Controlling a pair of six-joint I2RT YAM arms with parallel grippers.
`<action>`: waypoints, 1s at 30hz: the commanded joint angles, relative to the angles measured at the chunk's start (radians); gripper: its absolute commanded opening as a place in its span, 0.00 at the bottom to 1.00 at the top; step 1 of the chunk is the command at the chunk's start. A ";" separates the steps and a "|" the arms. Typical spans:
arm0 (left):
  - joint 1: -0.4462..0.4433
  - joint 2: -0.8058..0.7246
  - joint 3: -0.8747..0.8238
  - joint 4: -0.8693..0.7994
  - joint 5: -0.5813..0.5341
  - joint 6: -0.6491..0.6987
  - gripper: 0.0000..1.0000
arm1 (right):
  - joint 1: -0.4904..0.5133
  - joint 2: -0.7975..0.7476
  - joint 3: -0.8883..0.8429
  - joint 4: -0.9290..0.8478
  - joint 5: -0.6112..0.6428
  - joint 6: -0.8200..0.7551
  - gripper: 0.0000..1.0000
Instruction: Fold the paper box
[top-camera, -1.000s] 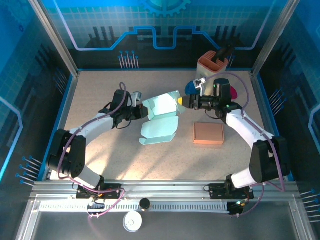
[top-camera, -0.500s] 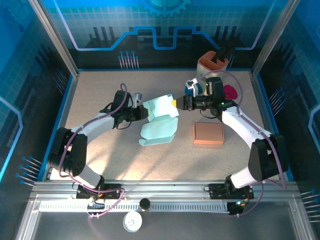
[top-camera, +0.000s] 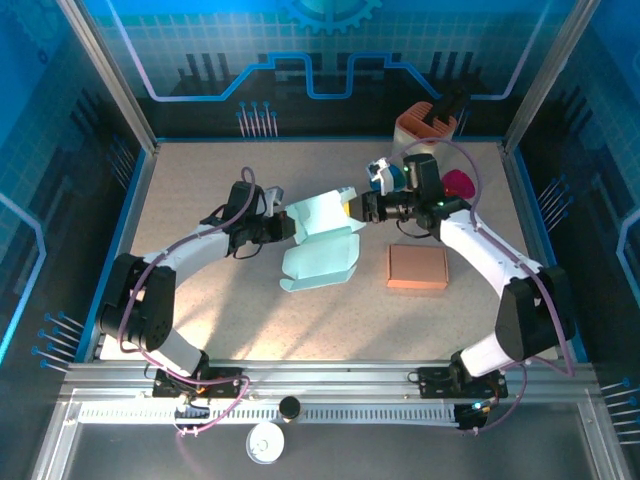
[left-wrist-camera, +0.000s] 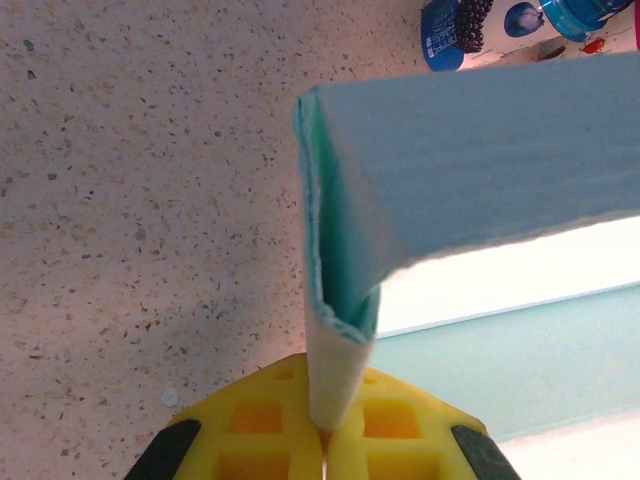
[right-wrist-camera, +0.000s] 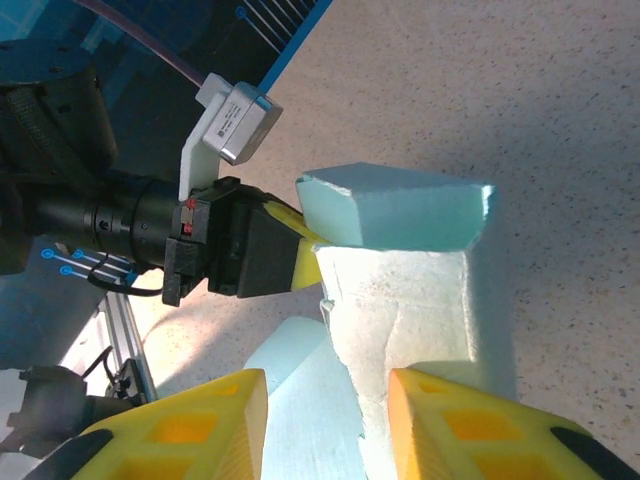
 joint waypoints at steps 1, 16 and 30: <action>-0.004 -0.012 0.033 -0.013 0.000 0.022 0.00 | -0.003 -0.103 -0.013 -0.007 0.037 -0.017 0.38; -0.004 -0.006 0.035 -0.009 0.013 0.014 0.00 | -0.130 0.028 -0.058 0.121 -0.209 0.026 0.46; -0.005 0.012 0.046 -0.012 0.008 0.015 0.00 | -0.021 0.024 0.001 -0.045 0.045 -0.089 0.40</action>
